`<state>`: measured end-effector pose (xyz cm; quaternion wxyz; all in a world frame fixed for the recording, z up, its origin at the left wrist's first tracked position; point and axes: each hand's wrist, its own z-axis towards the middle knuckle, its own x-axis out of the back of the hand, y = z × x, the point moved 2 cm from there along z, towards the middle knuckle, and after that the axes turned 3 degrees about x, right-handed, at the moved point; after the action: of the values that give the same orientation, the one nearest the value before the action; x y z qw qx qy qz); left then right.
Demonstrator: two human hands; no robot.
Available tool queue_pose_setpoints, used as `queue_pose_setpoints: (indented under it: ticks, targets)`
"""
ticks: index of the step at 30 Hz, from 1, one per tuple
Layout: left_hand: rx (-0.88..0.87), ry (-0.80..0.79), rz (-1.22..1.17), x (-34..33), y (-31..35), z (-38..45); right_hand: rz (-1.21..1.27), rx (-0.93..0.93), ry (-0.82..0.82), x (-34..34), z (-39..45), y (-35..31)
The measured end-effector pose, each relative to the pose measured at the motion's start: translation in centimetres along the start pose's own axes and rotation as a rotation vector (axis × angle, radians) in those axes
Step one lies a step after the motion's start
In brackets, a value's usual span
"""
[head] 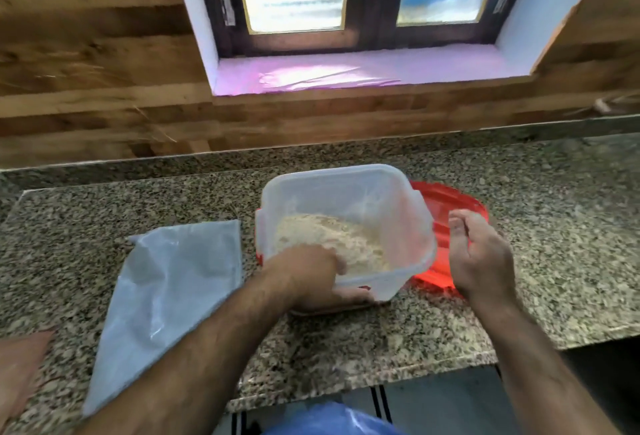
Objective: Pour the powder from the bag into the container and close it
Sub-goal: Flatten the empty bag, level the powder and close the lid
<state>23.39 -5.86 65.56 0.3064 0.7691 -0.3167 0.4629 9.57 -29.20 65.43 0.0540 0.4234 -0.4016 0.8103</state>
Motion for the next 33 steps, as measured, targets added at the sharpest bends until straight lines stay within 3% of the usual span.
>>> queue_pose_setpoints:
  ticks: [2,6,10,14,19,25,29,33]
  targets:
    - [0.031,-0.014,-0.022,0.3,-0.1,0.2,-0.039,-0.072,-0.078,-1.7,-0.2,4.1]
    - [0.038,-0.053,0.009,0.5,0.3,0.2,-0.177,-0.123,-0.45,-6.4,-1.7,10.9]
    - [0.094,-0.015,-0.078,0.5,0.1,0.0,-0.3,0.003,-0.537,-9.8,-2.8,14.7]
    - [0.097,0.093,-0.086,0.4,0.2,-0.4,-0.273,0.076,-0.37,-9.4,-2.5,14.9]
    - [0.114,0.194,-0.115,0.3,0.2,-0.9,-0.1,0.173,0.013,-6.1,0.8,11.5]
    - [0.108,0.195,-0.088,0.3,0.3,-0.8,-0.042,0.121,0.161,-3.5,6.1,7.0]
    - [0.109,0.197,-0.067,0.1,0.2,-0.7,0.168,0.009,0.359,-0.5,9.1,4.6]
    - [0.051,0.215,-0.113,0.2,0.1,-0.7,0.407,0.13,0.511,2.6,10.3,-0.2]
